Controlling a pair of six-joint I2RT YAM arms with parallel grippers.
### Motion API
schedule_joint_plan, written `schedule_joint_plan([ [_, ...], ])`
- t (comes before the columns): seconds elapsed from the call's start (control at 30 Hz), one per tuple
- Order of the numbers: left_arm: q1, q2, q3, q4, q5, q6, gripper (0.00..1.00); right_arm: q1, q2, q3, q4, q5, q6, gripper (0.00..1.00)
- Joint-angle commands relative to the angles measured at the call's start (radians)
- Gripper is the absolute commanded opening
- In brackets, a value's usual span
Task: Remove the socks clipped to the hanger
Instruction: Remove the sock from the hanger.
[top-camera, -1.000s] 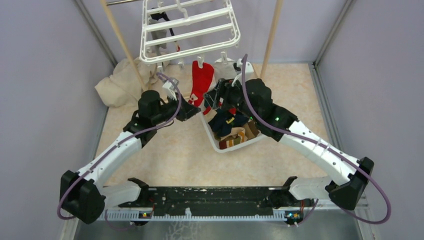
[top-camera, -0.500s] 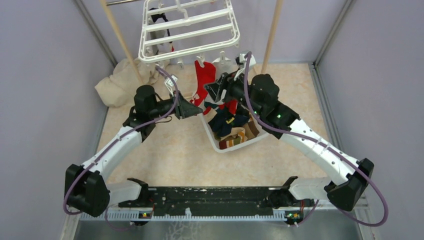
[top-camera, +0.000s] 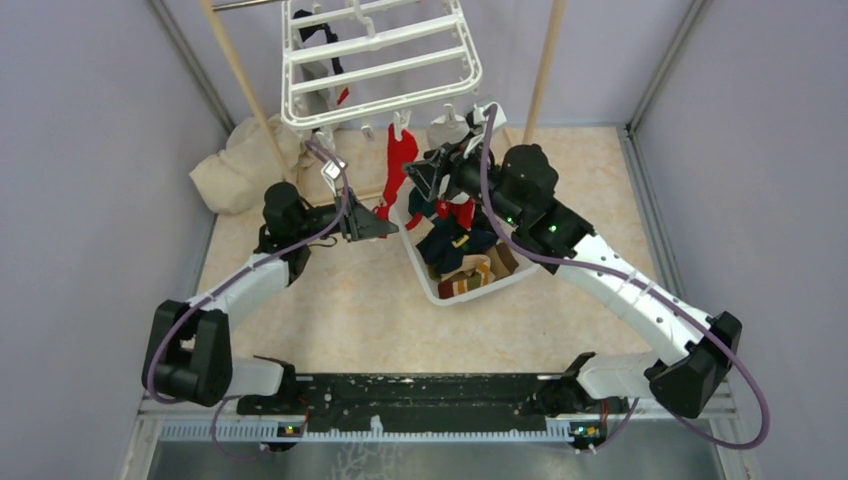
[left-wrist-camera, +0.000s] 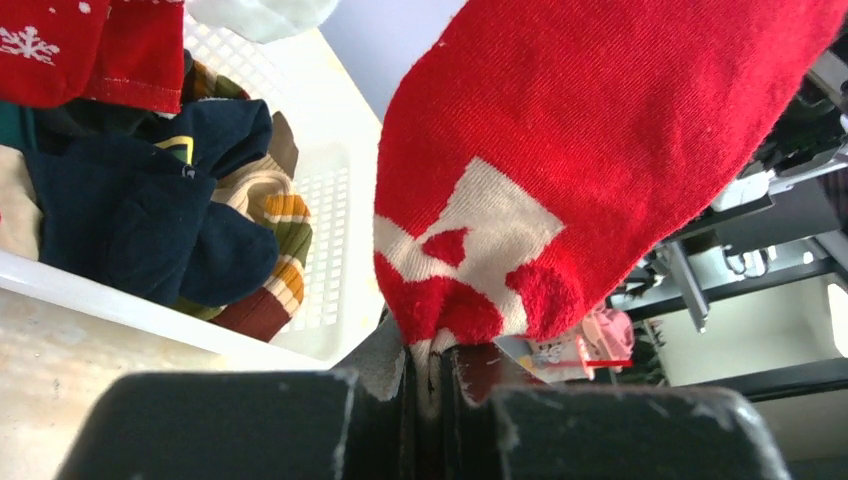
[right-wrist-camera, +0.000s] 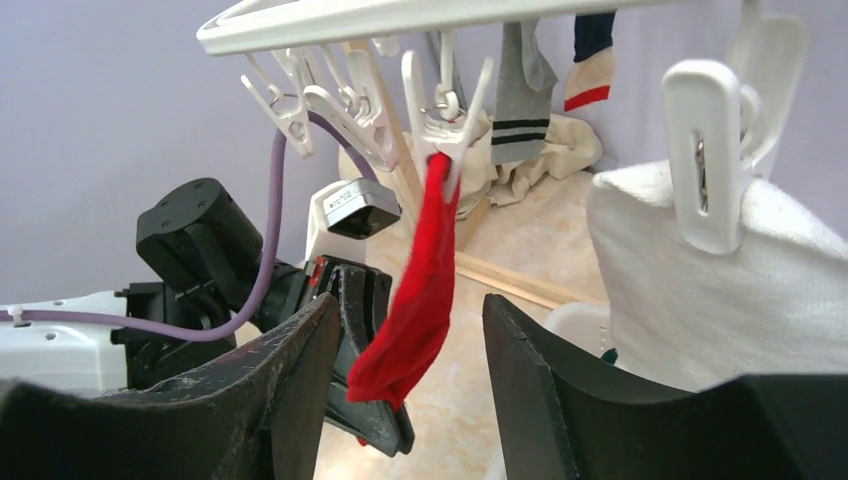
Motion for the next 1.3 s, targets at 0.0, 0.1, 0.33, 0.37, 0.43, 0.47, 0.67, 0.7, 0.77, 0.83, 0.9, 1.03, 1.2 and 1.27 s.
schedule_joint_plan([
  [0.0,0.019,0.040,-0.021,0.266,0.092,-0.179,0.09,-0.008,0.017,0.061,0.064,-0.013,-0.044,0.55],
  [0.1,0.022,0.062,-0.020,0.302,0.110,-0.217,0.09,-0.008,0.030,0.074,0.063,0.021,-0.073,0.54],
  [0.33,0.023,0.068,-0.013,0.314,0.121,-0.227,0.10,-0.008,0.084,0.121,0.073,0.109,-0.102,0.54],
  [0.37,0.023,0.069,-0.014,0.313,0.124,-0.227,0.10,-0.007,0.091,0.126,0.080,0.122,-0.102,0.54],
  [0.43,0.024,0.075,-0.017,0.319,0.124,-0.225,0.10,-0.008,0.105,0.135,0.096,0.152,-0.098,0.54],
  [0.47,0.024,0.079,-0.018,0.321,0.126,-0.226,0.10,-0.008,0.111,0.139,0.105,0.162,-0.097,0.54],
  [0.67,0.026,0.093,-0.019,0.335,0.130,-0.229,0.10,-0.008,0.135,0.157,0.152,0.201,-0.096,0.55],
  [0.7,0.026,0.094,-0.020,0.336,0.131,-0.228,0.10,-0.008,0.142,0.165,0.154,0.199,-0.097,0.56],
  [0.77,0.026,0.098,-0.020,0.337,0.129,-0.228,0.10,-0.008,0.155,0.180,0.158,0.192,-0.096,0.57],
  [0.83,0.026,0.102,-0.019,0.339,0.129,-0.228,0.10,-0.006,0.165,0.192,0.171,0.183,-0.096,0.58],
  [0.9,0.026,0.104,-0.019,0.342,0.130,-0.230,0.10,-0.007,0.179,0.211,0.174,0.179,-0.093,0.58],
  [1.03,0.026,0.105,-0.020,0.347,0.130,-0.234,0.10,-0.008,0.208,0.245,0.182,0.170,-0.083,0.59],
  [1.2,0.026,0.103,-0.022,0.349,0.132,-0.236,0.10,-0.007,0.234,0.271,0.186,0.169,-0.072,0.59],
  [1.27,0.027,0.104,-0.023,0.351,0.132,-0.235,0.10,-0.008,0.240,0.277,0.191,0.168,-0.071,0.59],
])
